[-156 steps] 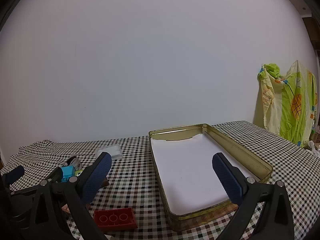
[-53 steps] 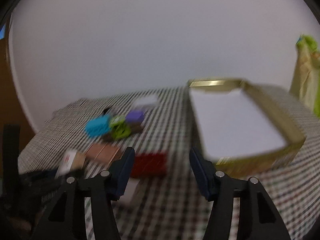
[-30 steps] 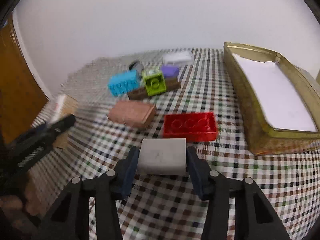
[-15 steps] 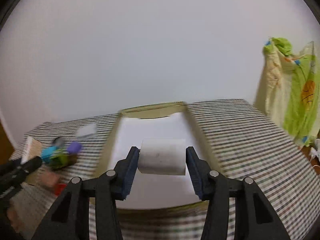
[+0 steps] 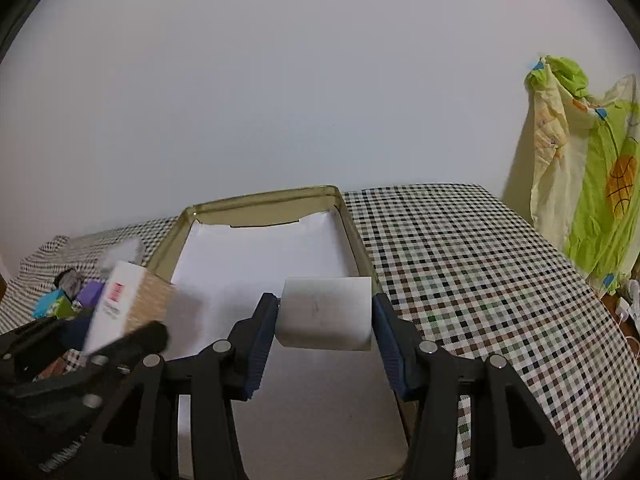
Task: Organize rigid objects
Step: 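Carry both items into the gold tin and open both tools to release them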
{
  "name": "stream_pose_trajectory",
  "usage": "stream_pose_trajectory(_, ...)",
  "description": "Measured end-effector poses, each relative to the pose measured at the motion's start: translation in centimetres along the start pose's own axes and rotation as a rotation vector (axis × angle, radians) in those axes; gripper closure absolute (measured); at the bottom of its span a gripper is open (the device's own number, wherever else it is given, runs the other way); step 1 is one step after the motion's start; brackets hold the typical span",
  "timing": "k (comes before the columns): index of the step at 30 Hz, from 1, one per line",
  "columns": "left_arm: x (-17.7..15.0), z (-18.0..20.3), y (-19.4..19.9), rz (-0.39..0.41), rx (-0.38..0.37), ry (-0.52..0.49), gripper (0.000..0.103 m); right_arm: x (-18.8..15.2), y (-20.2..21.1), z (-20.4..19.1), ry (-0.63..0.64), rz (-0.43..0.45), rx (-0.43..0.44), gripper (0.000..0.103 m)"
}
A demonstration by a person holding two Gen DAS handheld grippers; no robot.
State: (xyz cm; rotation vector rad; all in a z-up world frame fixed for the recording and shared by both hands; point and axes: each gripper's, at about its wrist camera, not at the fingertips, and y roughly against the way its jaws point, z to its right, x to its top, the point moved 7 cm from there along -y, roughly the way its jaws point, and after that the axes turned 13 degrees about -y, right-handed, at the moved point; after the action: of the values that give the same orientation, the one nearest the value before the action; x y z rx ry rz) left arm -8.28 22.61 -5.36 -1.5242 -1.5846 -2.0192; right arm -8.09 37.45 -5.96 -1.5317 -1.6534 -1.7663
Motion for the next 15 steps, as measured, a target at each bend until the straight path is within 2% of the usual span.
stream_pose_trajectory(3,-0.3,0.7,-0.7,-0.016,0.002,-0.013,0.063,-0.5,-0.9,-0.2,0.032,-0.017,-0.03,0.052)
stream_pose_trajectory(4,-0.3,0.7,-0.6,-0.011,0.024,-0.028,0.063,-0.7,-1.1,-0.2,0.035,-0.033,-0.035,0.052)
stream_pose_trajectory(9,-0.6,1.1,-0.6,-0.001,0.046,-0.06,0.063,-0.6,-1.3,0.5,-0.015,-0.045,-0.019,0.052)
stream_pose_trajectory(11,-0.4,1.1,-0.7,0.0,0.034,-0.059,0.062,-0.6,-1.3,0.6,-0.023,-0.042,-0.014,0.052)
stream_pose_trajectory(12,-0.3,1.0,-0.6,0.003,0.033,-0.055,0.061,-0.6,-1.3,0.6,-0.026,-0.046,-0.003,0.049)
stream_pose_trajectory(13,-0.3,0.9,-0.5,0.009,0.031,-0.048,0.052,-0.6,-1.3,0.5,-0.031,-0.048,0.015,0.043)
stream_pose_trajectory(14,-0.2,0.8,-0.4,0.013,0.03,-0.044,0.033,-0.6,-1.2,0.5,-0.042,-0.046,0.03,0.038)
stream_pose_trajectory(15,-0.1,0.9,-0.2,0.027,0.025,-0.045,0.027,-0.6,-1.2,0.5,-0.05,-0.045,0.041,0.033)
